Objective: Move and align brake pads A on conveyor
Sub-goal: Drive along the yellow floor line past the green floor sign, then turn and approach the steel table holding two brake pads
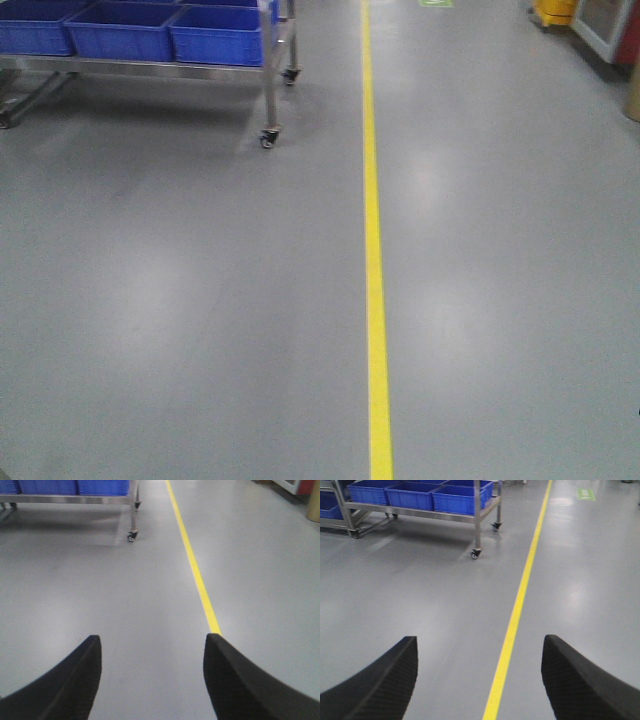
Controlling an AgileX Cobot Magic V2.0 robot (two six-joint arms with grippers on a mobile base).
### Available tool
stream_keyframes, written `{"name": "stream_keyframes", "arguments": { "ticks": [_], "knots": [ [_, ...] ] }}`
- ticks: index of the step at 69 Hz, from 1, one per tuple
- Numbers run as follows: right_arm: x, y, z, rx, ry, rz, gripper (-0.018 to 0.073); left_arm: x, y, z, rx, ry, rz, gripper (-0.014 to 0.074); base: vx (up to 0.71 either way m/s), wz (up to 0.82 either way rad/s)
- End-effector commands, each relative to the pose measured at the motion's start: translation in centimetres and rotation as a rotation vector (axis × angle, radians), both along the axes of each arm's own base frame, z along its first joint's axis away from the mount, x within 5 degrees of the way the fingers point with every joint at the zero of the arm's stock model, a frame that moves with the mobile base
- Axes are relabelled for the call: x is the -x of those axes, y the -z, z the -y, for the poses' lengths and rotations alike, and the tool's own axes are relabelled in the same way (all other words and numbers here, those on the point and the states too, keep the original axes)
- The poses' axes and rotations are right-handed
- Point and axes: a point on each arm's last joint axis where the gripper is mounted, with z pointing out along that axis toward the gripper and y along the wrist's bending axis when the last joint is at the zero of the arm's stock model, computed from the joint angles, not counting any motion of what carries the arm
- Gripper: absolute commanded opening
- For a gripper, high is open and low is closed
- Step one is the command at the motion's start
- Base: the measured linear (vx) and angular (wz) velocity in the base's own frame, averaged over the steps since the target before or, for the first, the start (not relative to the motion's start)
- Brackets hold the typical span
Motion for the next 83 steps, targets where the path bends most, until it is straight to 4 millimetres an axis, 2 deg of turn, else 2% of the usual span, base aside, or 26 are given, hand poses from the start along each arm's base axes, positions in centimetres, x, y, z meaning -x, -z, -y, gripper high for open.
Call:
{"name": "stream_keyframes", "arguments": {
  "ticks": [1,40,83],
  "knots": [
    [-0.21,-1.45,0.01,0.001,0.002,0.088,0.0505,-0.25,-1.33,0.05,0.015,0.003,0.081,0.0439,0.6,0.41],
    [-0.21,-1.45,0.01,0.001,0.002,0.087,0.0505,-0.26,-1.34,0.05,0.015,0.003,0.082,0.0439,0.5,0.78],
    [-0.21,-1.45,0.01,0.001,0.002,0.087,0.0505,-0.25,-1.33,0.05,0.015,0.003,0.081,0.0439,0.28,0.97]
  ]
}}
